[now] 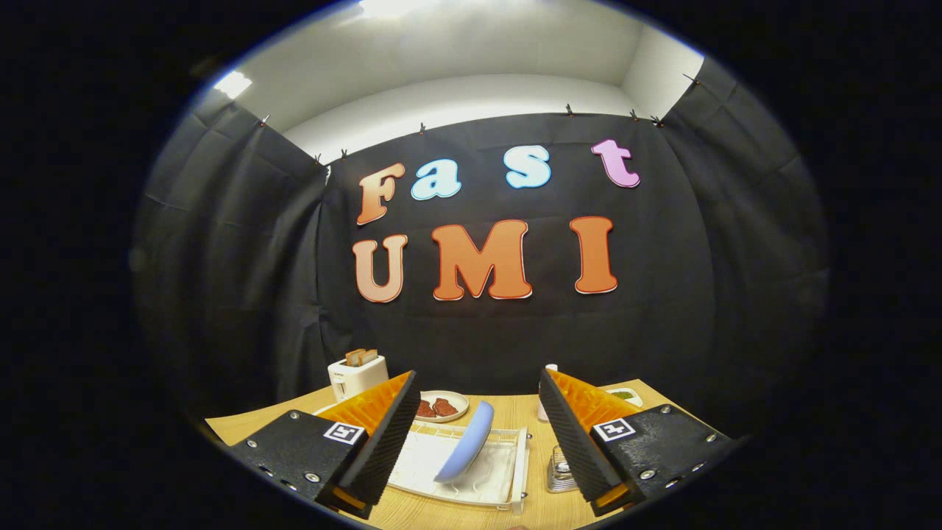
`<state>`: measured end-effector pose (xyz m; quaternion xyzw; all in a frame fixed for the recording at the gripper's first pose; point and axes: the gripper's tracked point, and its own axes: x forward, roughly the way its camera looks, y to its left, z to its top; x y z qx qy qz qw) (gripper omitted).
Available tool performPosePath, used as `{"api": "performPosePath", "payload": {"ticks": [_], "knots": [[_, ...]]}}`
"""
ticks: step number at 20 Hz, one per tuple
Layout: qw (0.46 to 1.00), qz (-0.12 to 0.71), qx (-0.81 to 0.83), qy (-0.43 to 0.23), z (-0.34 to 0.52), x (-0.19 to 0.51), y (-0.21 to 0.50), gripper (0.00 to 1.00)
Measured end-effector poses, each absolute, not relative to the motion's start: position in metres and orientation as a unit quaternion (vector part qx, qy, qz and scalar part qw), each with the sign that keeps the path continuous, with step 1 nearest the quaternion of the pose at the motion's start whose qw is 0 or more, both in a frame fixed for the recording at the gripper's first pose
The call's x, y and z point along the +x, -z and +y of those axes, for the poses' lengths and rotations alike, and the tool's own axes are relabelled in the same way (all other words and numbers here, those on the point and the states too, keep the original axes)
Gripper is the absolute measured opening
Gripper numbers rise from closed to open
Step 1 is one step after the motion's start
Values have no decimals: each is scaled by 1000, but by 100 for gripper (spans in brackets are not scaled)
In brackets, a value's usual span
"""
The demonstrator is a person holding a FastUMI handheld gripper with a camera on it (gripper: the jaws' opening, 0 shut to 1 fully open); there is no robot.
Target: Take the plate from the dish rack, then take the spoon from the basket and place it into the plate.
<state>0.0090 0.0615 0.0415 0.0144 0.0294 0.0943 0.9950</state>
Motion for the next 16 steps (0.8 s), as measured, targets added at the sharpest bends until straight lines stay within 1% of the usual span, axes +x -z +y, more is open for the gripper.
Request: {"api": "performPosePath", "payload": {"ticks": [2,4,6,8,11,16], "knots": [[995,33,11,-92,59,8,-40,97],[994,48,13,-100,62,8,-32,97],[990,65,19,-123,73,10,-23,97],[988,86,22,-126,74,17,-10,97],[983,129,17,-133,80,31,10,97],[965,222,11,-138,88,59,42,97]]}}
